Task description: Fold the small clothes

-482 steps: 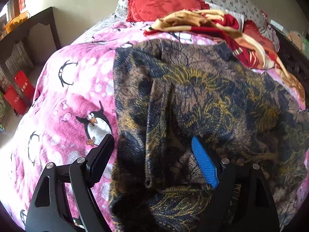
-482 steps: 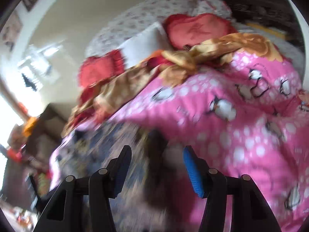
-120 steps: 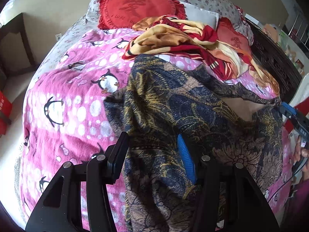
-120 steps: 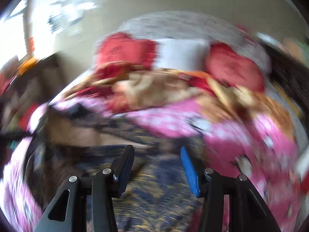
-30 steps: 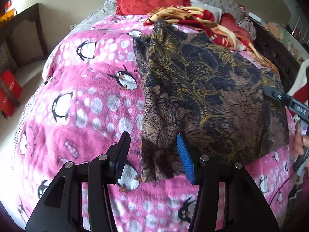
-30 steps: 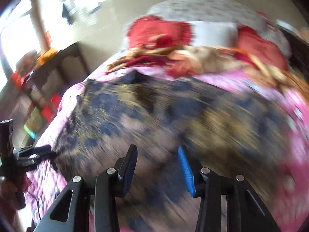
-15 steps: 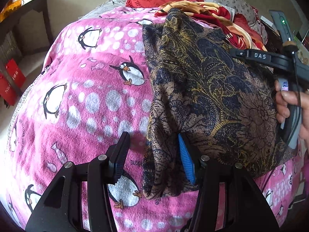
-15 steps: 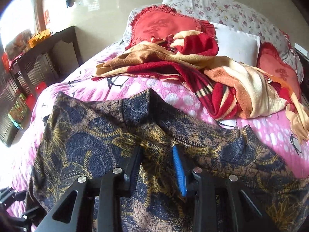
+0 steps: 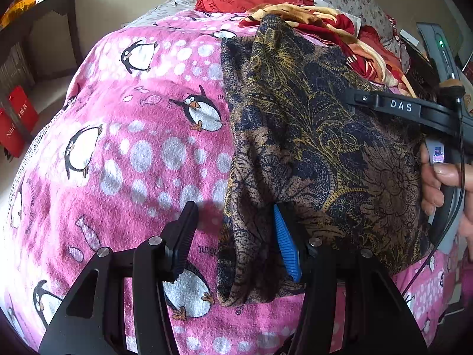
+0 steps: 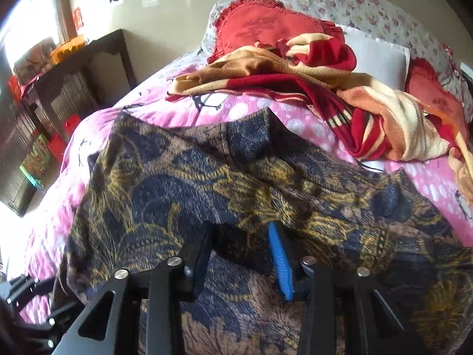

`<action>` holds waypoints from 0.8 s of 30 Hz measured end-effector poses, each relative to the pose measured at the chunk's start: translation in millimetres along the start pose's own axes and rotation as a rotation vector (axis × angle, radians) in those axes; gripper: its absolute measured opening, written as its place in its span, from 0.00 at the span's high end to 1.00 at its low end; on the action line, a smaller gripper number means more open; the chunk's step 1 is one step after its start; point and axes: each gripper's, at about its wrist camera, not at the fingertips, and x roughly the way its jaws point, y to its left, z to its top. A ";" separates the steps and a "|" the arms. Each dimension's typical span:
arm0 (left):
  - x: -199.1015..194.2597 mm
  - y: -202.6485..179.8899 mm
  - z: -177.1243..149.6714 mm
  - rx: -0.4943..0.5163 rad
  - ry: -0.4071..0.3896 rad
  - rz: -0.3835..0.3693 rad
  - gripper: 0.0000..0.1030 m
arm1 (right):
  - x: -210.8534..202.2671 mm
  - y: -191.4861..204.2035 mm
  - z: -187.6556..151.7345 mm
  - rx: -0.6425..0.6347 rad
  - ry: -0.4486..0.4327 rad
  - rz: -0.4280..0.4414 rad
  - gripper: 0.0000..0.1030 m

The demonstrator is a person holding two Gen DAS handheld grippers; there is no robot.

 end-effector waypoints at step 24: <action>-7.5 32.8 -20.2 -0.181 -0.141 -0.277 0.25 | 14.6 119.1 56.1 -0.180 0.091 0.087 0.25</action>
